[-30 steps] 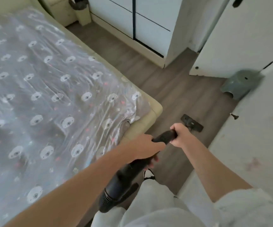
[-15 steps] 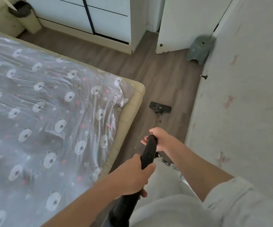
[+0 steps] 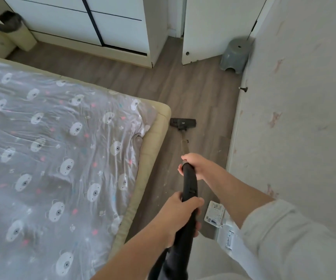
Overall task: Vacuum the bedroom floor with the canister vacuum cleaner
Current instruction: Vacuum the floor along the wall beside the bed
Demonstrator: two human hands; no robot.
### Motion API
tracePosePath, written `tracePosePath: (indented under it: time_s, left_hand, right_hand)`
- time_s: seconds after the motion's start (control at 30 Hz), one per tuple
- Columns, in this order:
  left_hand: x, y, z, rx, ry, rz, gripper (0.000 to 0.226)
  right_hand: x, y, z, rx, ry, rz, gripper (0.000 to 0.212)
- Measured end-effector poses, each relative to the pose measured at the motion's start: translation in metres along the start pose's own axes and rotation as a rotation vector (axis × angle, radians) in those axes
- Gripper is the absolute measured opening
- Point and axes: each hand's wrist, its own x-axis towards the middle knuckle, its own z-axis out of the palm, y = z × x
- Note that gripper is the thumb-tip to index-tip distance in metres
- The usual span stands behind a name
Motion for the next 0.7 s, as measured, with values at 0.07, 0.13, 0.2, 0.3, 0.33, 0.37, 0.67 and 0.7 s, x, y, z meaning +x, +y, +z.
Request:
tracePosePath:
  time_s: [0.07,0.13,0.2,0.3,0.33,0.37,0.67,0.7]
  left_hand:
    - [0.033,0.015,0.015,-0.037,-0.004,-0.018,0.039]
    - [0.062,0.034,0.030,-0.064,-0.038,-0.045,0.034]
    - [0.074,0.052,0.037,-0.085,-0.066,-0.090,0.028]
    - [0.074,0.060,0.039,-0.022,-0.108,-0.137,0.035]
    - [0.072,0.057,0.036,0.004,-0.114,-0.143,0.038]
    - [0.066,0.051,0.032,0.023,-0.111,-0.153,0.043]
    - [-0.049,-0.082,-0.046,0.294,-0.128,-0.311,0.066]
    - [-0.061,-0.091,-0.054,0.311,-0.154,-0.337,0.065]
  right_hand:
    - [0.019,-0.035,-0.008,-0.052,0.010,-0.028,0.011]
    - [0.035,-0.063,-0.018,-0.074,0.031,-0.068,0.012]
    - [0.040,-0.081,-0.024,-0.084,0.062,-0.067,0.014]
    - [0.042,-0.082,-0.032,-0.063,0.054,-0.042,0.018]
    - [0.041,-0.077,-0.032,-0.043,0.043,-0.046,0.017]
    - [0.040,-0.069,-0.032,-0.025,0.042,-0.046,0.016]
    - [-0.004,0.140,-0.015,0.191,0.050,0.014,0.015]
    - [-0.010,0.159,-0.013,0.219,0.060,0.014,0.014]
